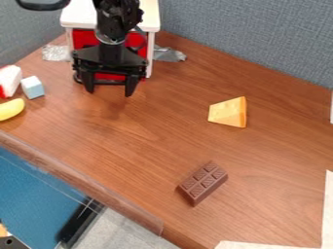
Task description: Close the drawer
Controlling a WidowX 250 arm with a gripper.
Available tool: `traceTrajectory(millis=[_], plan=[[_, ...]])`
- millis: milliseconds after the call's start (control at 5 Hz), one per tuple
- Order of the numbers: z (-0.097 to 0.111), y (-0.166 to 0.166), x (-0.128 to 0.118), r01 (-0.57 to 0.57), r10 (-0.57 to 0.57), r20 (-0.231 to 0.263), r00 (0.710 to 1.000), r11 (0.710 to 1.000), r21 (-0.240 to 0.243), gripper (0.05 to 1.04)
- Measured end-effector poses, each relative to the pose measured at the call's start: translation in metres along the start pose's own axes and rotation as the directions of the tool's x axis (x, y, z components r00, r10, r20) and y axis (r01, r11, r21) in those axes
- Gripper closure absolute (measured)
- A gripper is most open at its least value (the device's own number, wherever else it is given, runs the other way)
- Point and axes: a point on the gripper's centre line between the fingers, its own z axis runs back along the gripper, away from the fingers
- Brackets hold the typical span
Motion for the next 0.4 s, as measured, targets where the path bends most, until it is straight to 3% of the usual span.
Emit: traceTrajectory(millis=[400], plan=[[0.0032, 0.0047, 0.0144, -0.011, 0.010, 0.047, 0.999, 1.000, 0.019, 0.084]])
